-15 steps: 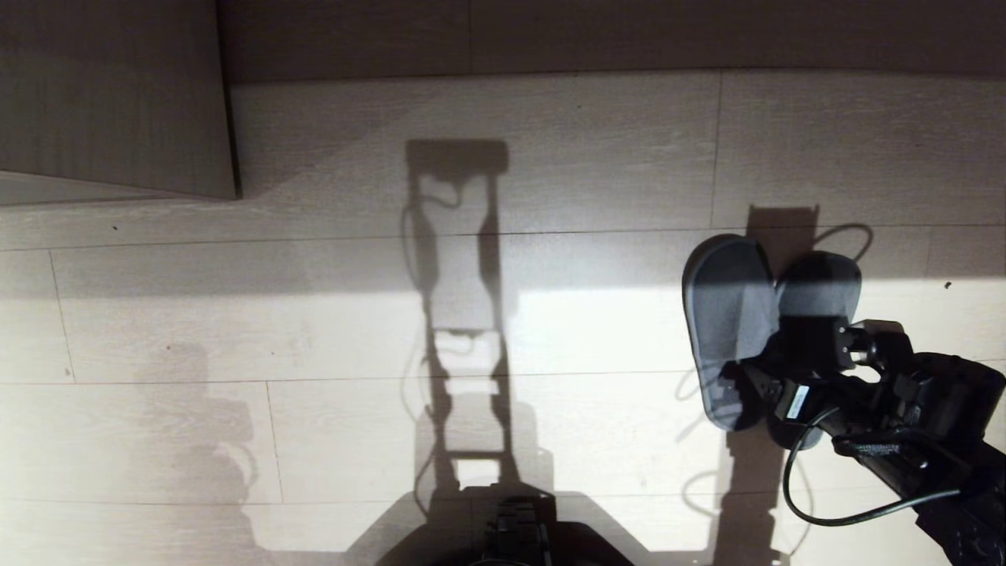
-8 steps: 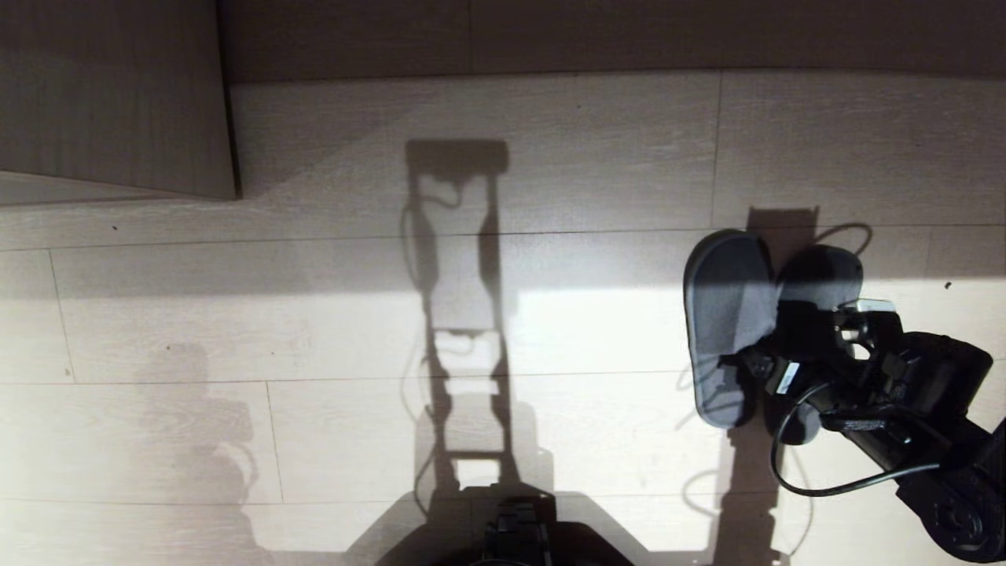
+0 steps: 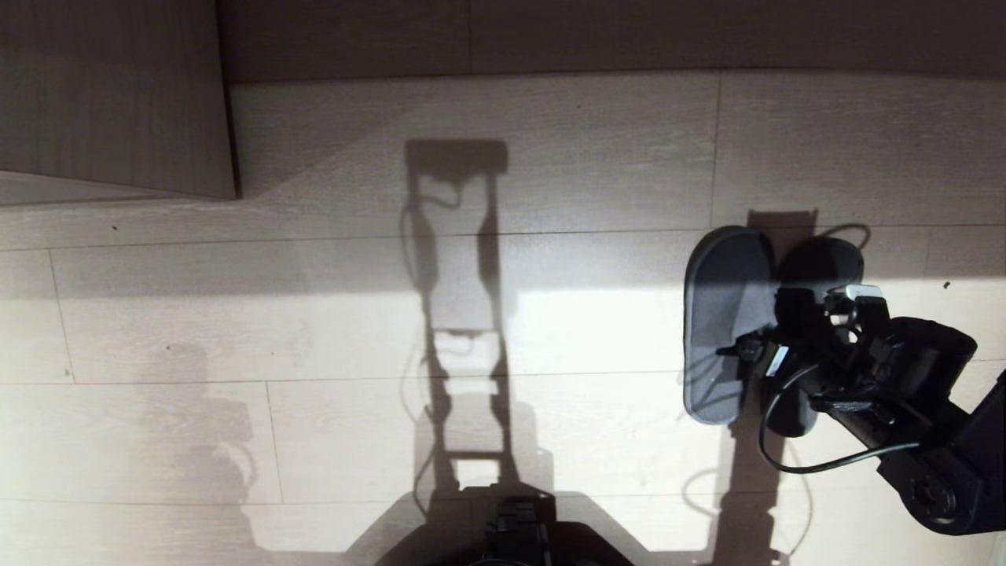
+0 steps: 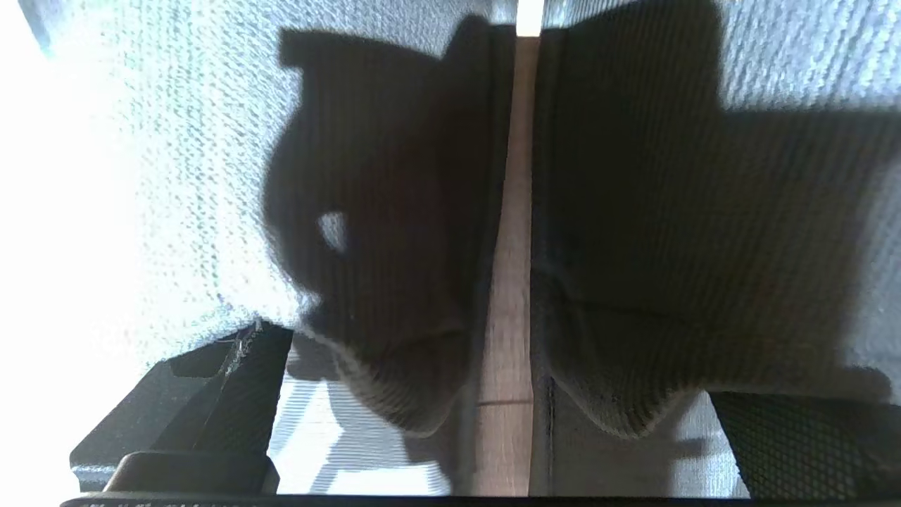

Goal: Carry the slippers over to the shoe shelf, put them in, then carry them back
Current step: Pick up the slippers on the floor

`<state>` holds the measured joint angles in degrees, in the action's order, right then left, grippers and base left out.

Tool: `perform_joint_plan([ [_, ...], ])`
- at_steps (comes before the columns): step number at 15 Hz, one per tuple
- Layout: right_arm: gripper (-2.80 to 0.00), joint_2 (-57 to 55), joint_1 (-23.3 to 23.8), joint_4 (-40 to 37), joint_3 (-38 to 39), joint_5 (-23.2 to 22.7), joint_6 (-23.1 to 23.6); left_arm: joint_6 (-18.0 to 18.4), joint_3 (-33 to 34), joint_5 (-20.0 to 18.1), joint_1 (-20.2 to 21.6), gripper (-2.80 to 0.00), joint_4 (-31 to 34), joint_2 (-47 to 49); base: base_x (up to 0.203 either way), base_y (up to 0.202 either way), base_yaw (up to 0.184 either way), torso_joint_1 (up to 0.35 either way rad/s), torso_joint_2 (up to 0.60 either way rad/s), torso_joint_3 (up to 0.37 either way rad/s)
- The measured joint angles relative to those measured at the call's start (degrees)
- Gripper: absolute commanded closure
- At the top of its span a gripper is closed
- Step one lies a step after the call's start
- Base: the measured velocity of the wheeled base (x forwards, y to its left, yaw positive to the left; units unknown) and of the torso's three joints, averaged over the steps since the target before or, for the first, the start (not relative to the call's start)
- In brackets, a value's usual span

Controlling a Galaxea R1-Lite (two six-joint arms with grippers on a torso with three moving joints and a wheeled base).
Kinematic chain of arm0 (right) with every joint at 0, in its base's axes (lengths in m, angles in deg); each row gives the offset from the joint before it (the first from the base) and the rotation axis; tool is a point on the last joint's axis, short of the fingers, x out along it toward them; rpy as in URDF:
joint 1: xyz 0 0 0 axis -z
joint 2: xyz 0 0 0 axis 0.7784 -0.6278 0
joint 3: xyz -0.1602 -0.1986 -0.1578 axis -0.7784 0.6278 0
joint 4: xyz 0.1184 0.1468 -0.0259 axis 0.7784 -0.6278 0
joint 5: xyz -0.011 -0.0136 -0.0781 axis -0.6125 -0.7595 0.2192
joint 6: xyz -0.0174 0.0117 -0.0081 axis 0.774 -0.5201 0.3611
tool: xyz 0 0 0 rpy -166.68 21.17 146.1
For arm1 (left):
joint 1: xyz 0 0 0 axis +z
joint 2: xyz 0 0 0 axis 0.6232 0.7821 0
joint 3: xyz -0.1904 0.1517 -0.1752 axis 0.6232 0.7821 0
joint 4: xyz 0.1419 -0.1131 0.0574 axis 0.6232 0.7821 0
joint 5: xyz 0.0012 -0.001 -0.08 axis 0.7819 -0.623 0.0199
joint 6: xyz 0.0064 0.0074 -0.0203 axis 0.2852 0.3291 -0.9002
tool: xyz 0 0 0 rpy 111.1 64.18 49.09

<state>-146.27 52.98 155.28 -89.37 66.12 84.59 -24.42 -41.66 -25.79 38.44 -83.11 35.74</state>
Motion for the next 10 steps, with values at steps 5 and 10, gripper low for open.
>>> perform_joint_plan([
  [5,0.00,0.06,0.17,0.10,-1.46,-1.14,0.34,0.03,0.05,-0.01,0.00,0.00,0.00,0.00,0.000,0.000,0.000,0.000,0.00,0.000],
  [10,0.00,-0.36,0.65,0.26,-0.90,-2.26,0.42,0.04,0.05,0.00,0.00,0.00,0.00,0.00,0.000,0.000,0.000,0.000,0.00,0.000],
])
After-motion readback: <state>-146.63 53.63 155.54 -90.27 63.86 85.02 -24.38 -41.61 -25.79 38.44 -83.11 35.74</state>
